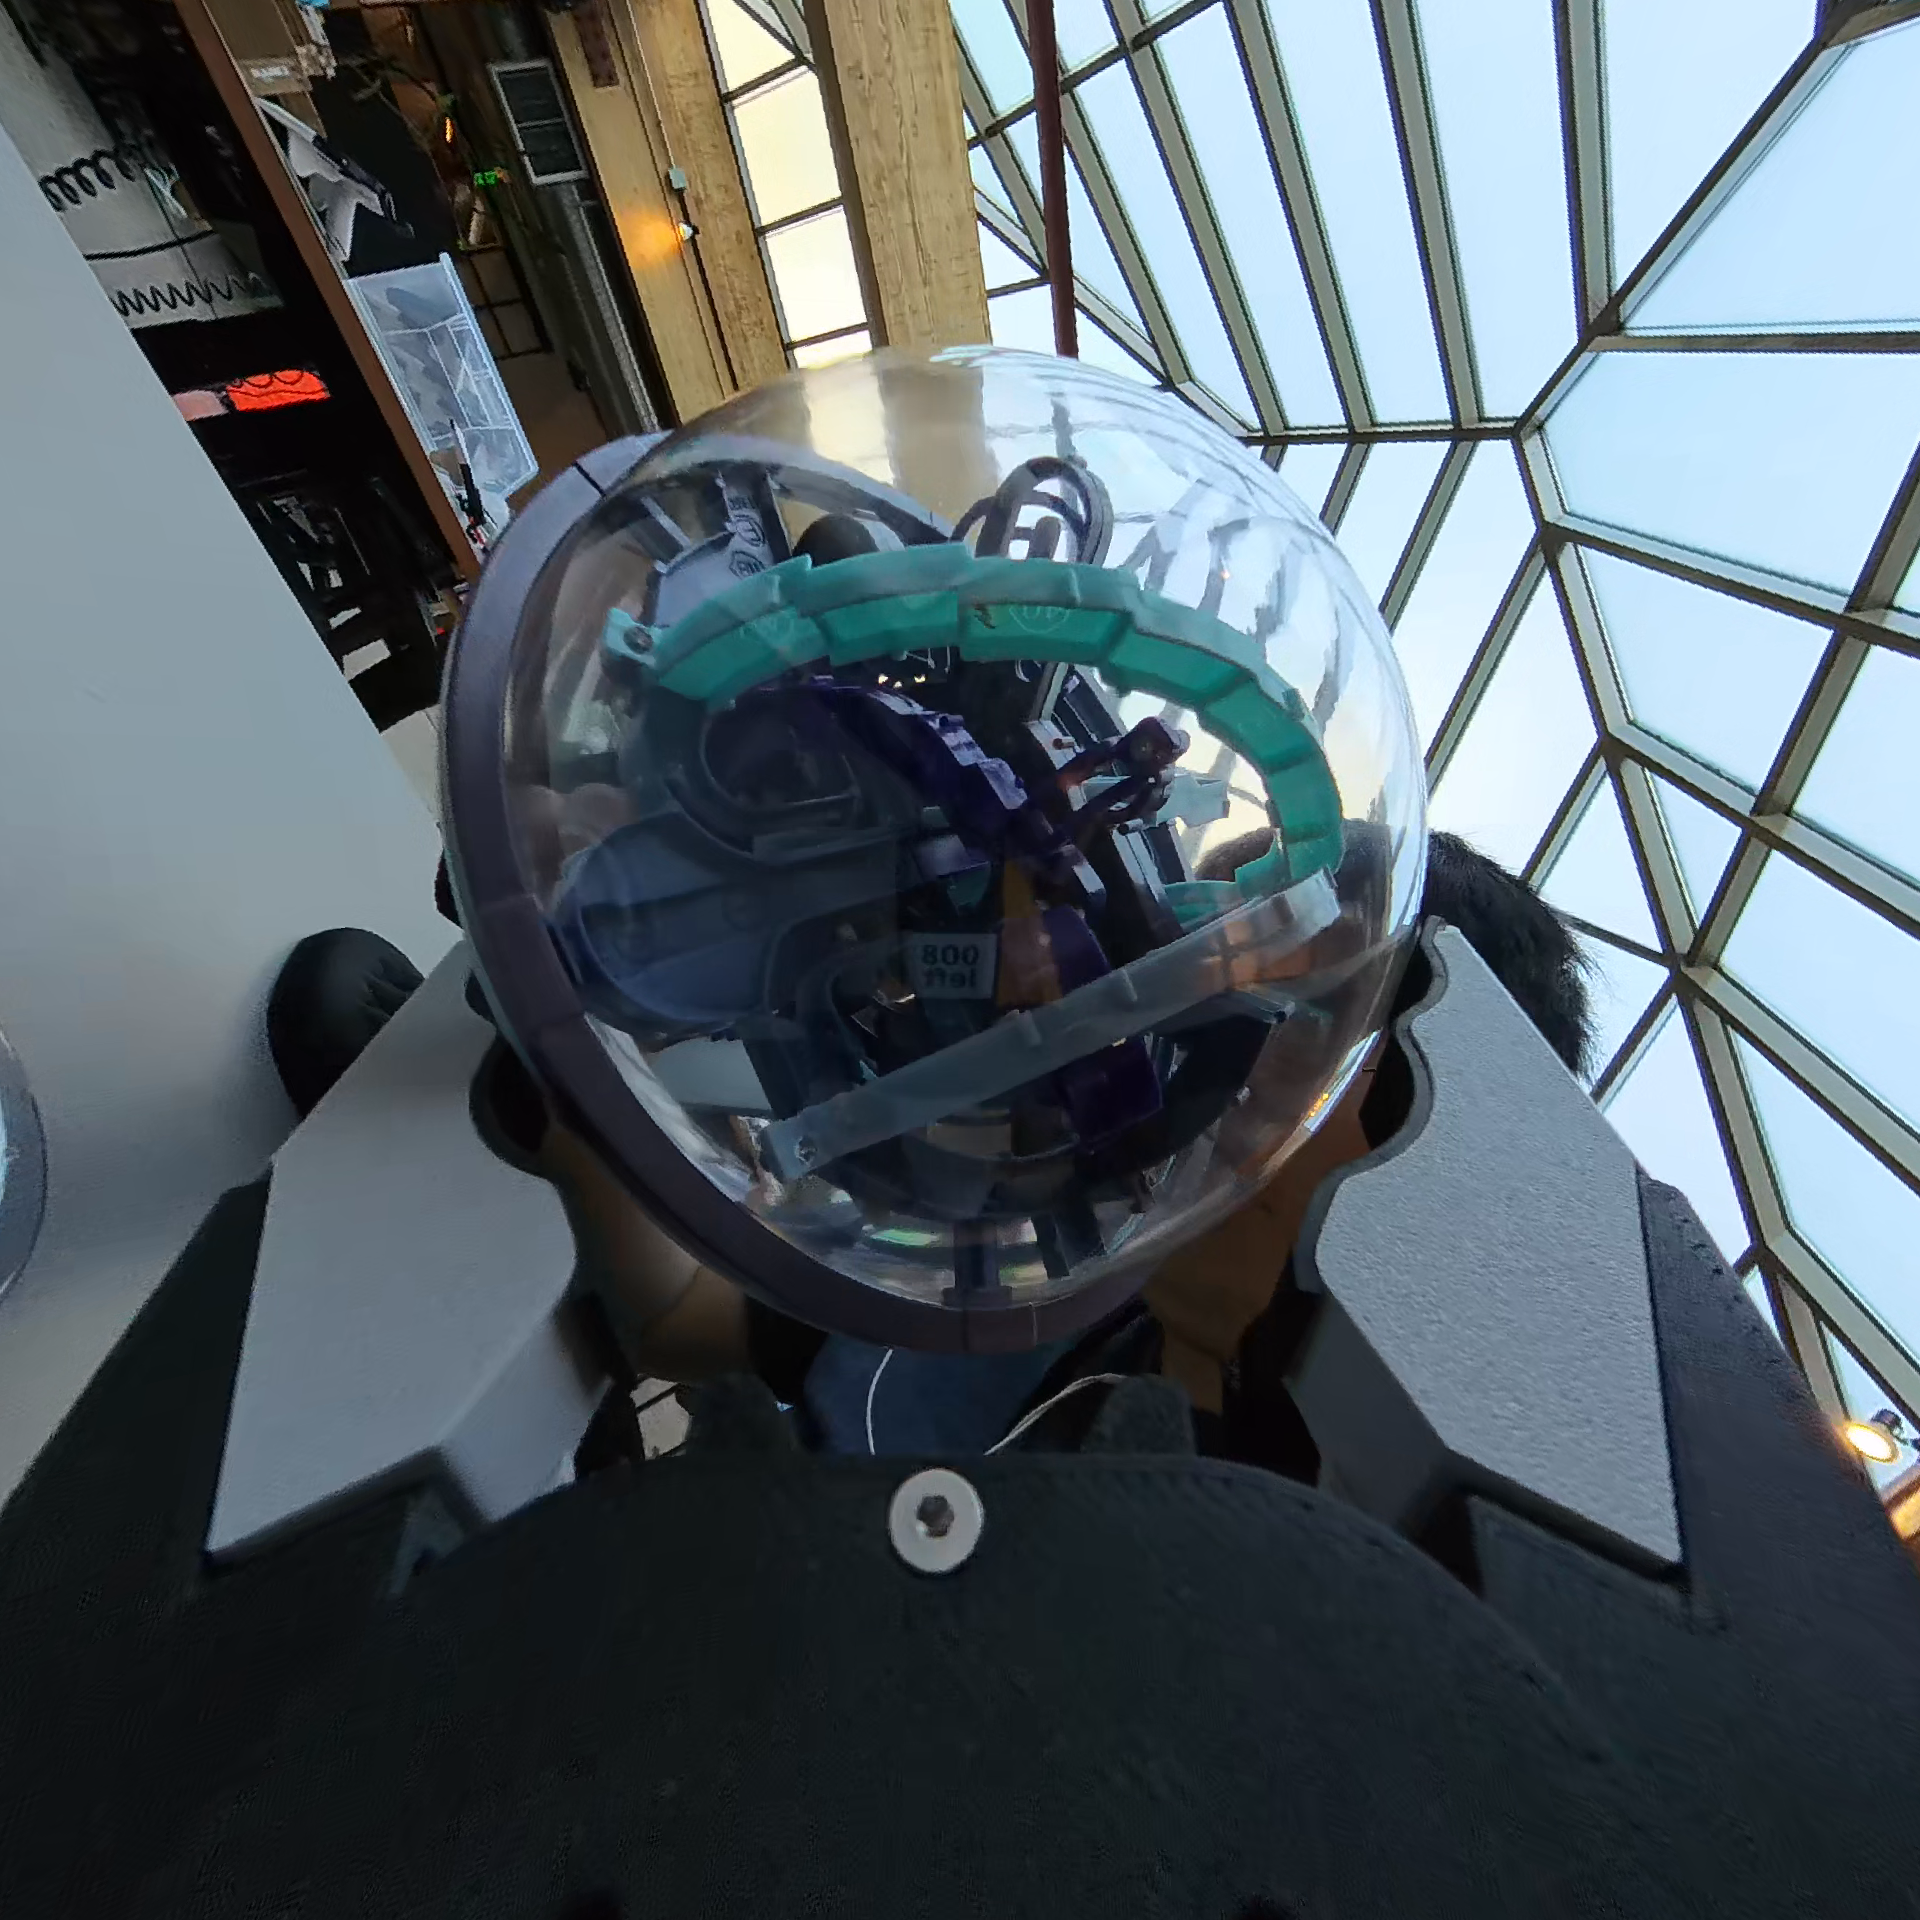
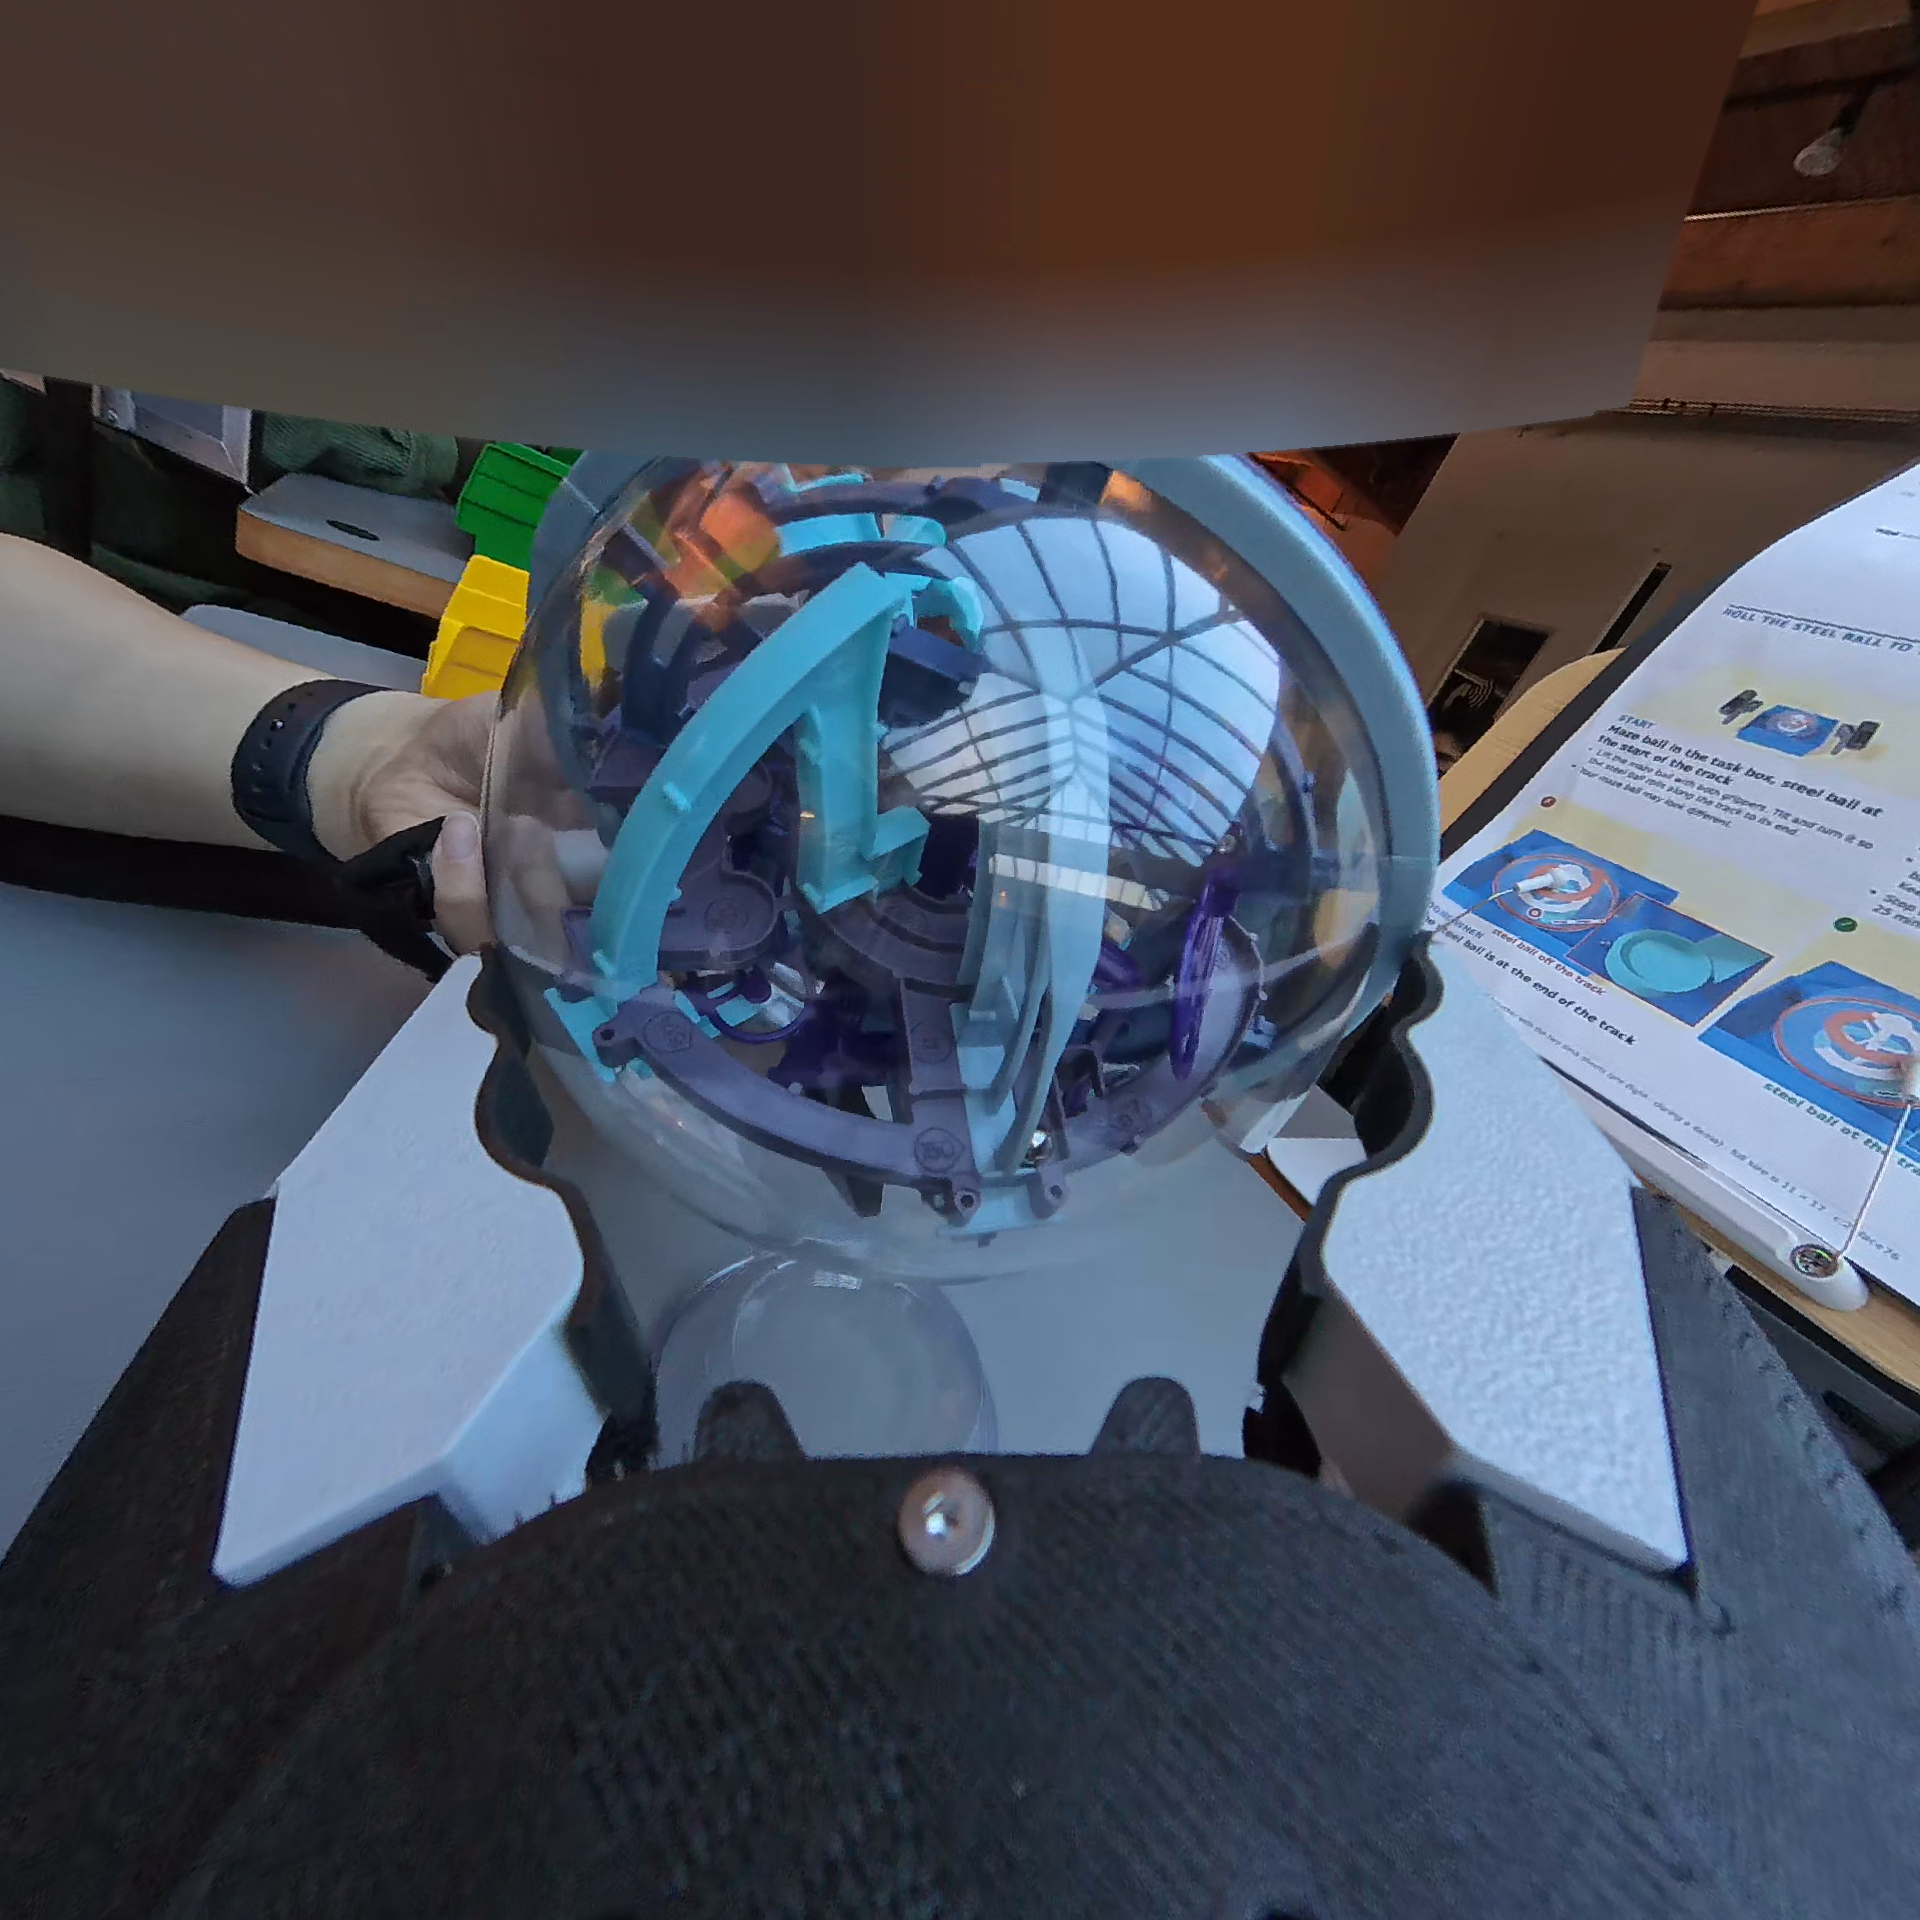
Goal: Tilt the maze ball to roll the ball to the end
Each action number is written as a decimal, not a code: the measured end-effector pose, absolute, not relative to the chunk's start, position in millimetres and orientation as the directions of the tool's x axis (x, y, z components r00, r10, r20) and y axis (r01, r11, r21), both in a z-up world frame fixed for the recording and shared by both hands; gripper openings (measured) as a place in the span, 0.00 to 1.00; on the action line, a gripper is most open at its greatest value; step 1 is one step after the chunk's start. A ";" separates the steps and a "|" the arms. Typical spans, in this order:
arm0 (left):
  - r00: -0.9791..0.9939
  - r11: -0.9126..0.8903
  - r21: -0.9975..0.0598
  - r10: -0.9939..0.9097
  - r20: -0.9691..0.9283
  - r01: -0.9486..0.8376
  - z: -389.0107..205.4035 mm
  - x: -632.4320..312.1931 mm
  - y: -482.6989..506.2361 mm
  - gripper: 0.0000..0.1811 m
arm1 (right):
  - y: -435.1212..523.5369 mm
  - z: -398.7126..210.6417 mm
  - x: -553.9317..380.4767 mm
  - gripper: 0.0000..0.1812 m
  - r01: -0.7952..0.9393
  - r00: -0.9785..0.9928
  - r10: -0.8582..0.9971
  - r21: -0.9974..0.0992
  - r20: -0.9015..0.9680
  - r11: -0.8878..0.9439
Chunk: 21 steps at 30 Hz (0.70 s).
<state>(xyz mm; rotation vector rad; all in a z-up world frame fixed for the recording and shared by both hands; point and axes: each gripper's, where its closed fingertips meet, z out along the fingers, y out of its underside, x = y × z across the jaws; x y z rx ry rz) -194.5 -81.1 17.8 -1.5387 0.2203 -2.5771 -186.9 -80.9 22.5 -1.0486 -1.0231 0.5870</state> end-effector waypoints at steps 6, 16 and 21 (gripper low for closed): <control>-0.458 -0.974 -0.225 -0.218 0.862 0.041 23.1 -193.2 -82.8 0.88 | -83.5 27.5 -185.3 0.88 0.056 0.450 0.786 -0.892 0.423 0.448; -0.449 -0.967 -0.252 -0.246 0.859 0.048 25.2 -195.1 -83.0 0.88 | -84.7 29.0 -186.6 0.88 0.061 0.460 0.770 -0.881 0.442 0.469; -0.446 -0.965 -0.261 -0.251 0.859 0.041 25.7 -196.1 -83.8 0.88 | -85.2 29.4 -187.5 0.88 0.061 0.462 0.768 -0.879 0.444 0.472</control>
